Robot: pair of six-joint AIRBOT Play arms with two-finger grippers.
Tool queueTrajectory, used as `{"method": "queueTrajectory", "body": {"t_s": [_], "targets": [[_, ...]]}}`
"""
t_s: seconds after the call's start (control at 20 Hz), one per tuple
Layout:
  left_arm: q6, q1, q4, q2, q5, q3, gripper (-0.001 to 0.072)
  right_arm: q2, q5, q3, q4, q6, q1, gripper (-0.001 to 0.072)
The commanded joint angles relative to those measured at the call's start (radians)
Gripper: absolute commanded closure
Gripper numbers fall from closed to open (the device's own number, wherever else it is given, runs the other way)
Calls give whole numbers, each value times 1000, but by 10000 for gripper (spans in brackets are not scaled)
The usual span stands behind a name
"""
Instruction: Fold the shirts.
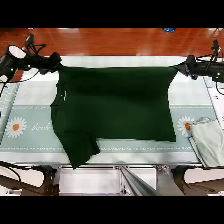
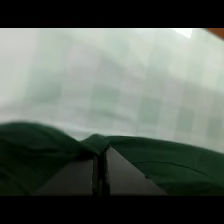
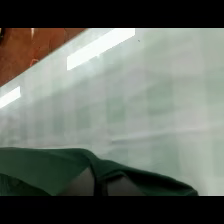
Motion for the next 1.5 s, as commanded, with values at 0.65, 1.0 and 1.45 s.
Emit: {"method": "queueTrajectory", "body": {"t_s": [0.65,1.0,1.45], "targets": [[141,22,213,134,-414,-294,687,-24,254,-64,-450,187,43,688],[129,23,221,135,-477,-290,202,-24,254,-64,-449,217,43,303],[133,368,234,494,-487,-658,201,355,205,-363,-553,245,-117,303]]}}
